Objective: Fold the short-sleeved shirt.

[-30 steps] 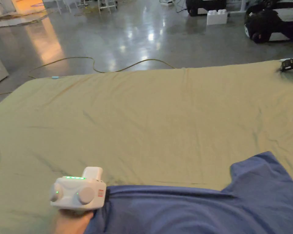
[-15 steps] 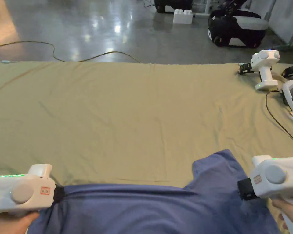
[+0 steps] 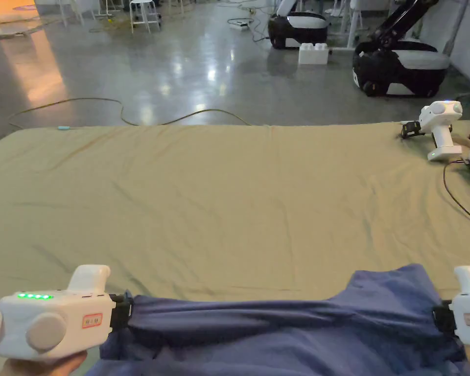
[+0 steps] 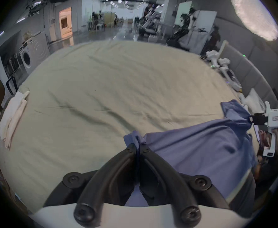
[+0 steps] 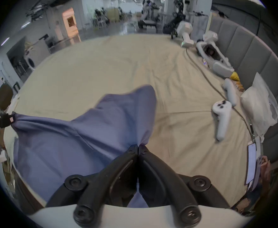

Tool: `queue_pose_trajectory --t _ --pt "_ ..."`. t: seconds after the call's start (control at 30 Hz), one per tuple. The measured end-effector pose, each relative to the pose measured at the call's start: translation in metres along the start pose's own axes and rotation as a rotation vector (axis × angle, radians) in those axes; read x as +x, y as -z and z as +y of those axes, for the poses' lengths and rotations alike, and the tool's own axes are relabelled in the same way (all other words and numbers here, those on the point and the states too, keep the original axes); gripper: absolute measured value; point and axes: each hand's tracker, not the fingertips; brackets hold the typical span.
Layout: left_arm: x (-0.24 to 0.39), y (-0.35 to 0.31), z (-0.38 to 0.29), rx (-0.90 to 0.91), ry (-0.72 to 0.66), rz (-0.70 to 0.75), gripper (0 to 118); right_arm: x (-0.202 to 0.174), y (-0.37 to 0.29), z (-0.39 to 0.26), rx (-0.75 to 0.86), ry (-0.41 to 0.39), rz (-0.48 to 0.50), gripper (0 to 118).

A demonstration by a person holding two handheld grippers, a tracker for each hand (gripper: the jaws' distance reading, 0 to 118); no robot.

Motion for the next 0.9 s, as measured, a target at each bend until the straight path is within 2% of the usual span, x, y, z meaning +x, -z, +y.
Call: queue_pose_trajectory --t 0.07,0.13,0.2,0.33,0.53,0.57,0.6,0.63,0.67,0.7,0.73,0.9 --pt "-0.009 -0.037 -0.036 0.001 -0.011 -0.011 4 0.001 -0.034 -0.032 0.029 -0.012 -0.001 0" --pt "-0.014 -0.060 -0.068 -0.001 -0.040 -0.030 4 0.000 -0.058 -0.069 0.044 0.014 0.004 0" --pt "-0.012 -0.072 -0.098 0.009 -0.068 -0.031 4 0.002 -0.074 -0.105 0.047 0.047 0.023 0" --pt "-0.014 -0.076 -0.141 -0.023 -0.069 -0.035 4 0.001 -0.080 -0.167 0.012 0.060 0.004 0" --pt "0.008 -0.079 -0.166 -0.054 -0.090 -0.037 4 0.004 -0.075 -0.193 -0.019 0.135 0.012 0" --pt "0.003 -0.075 -0.169 -0.059 -0.099 -0.027 4 0.003 -0.074 -0.194 -0.011 0.137 0.011 1" --pt "0.004 -0.072 -0.170 -0.062 -0.113 -0.018 7 0.001 -0.074 -0.194 -0.003 0.136 0.009 10" --pt "0.004 -0.072 -0.171 -0.065 -0.129 0.001 22 -0.001 -0.073 -0.195 0.007 0.123 -0.004 31" --pt "0.006 -0.073 -0.172 -0.069 -0.139 0.024 62 -0.001 -0.074 -0.194 0.012 0.116 -0.013 72" --pt "0.008 -0.081 -0.171 -0.067 -0.139 0.018 88 -0.002 -0.076 -0.194 0.015 0.114 -0.011 90" --pt "0.009 -0.087 -0.172 -0.051 -0.144 0.019 100 -0.002 -0.081 -0.192 0.031 0.115 -0.005 90" --pt "0.029 -0.162 -0.167 0.277 -0.068 0.057 101 -0.021 -0.135 -0.173 0.217 0.105 -0.001 90"
